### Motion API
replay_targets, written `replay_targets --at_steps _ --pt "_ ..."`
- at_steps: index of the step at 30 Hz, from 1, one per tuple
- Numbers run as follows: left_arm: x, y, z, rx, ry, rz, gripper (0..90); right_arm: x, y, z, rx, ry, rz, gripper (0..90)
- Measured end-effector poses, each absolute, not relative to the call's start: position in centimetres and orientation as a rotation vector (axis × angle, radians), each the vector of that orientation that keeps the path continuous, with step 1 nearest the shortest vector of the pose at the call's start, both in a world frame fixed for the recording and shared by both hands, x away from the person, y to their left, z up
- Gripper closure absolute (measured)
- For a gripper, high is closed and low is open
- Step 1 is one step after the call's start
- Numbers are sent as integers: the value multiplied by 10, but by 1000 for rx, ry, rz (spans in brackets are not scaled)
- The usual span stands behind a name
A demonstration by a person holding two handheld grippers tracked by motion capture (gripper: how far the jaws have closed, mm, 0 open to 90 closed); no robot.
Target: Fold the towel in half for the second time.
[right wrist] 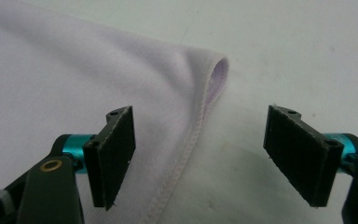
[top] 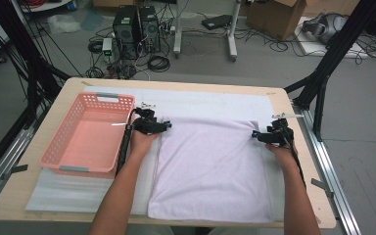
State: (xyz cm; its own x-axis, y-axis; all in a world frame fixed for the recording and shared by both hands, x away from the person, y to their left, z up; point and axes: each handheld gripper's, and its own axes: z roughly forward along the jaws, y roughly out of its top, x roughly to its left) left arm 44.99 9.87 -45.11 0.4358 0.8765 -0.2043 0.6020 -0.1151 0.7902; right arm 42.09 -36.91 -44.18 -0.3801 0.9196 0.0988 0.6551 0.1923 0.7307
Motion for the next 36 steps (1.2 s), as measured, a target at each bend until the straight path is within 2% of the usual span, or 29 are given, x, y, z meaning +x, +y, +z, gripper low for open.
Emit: replay_targets --at_steps 2,9,12,15,16,17,18,21,24,27,36 --pt "453 95 -450 1851 1243 405 387 426 -366 -440 1463 2130 994 350" --pt "462 83 -451 1888 1221 448 450 439 -359 -441 1470 2121 908 383" --pt "463 84 -450 1919 1205 476 528 441 -359 -444 1479 2106 930 407" --pt "465 88 -451 1893 1226 465 647 442 -360 -444 1476 2103 943 493" --pt "465 88 -451 1893 1226 465 694 442 -360 -444 1476 2103 943 493" --pt "465 89 -451 1877 1243 455 740 442 -360 -444 1488 2097 958 583" --pt "466 90 -451 1860 1262 425 823 442 -360 -444 1495 2099 973 631" --pt "465 88 -451 1849 1272 405 840 443 -360 -444 1475 2148 1040 840" --pt "466 88 -448 1845 1294 382 853 443 -357 -442 1438 2167 1008 866" --pt "469 92 -436 1769 1318 394 856 443 -357 -438 1401 2157 977 870" --pt "470 99 -411 1659 1296 416 859 441 -360 -413 1345 1999 1088 870"
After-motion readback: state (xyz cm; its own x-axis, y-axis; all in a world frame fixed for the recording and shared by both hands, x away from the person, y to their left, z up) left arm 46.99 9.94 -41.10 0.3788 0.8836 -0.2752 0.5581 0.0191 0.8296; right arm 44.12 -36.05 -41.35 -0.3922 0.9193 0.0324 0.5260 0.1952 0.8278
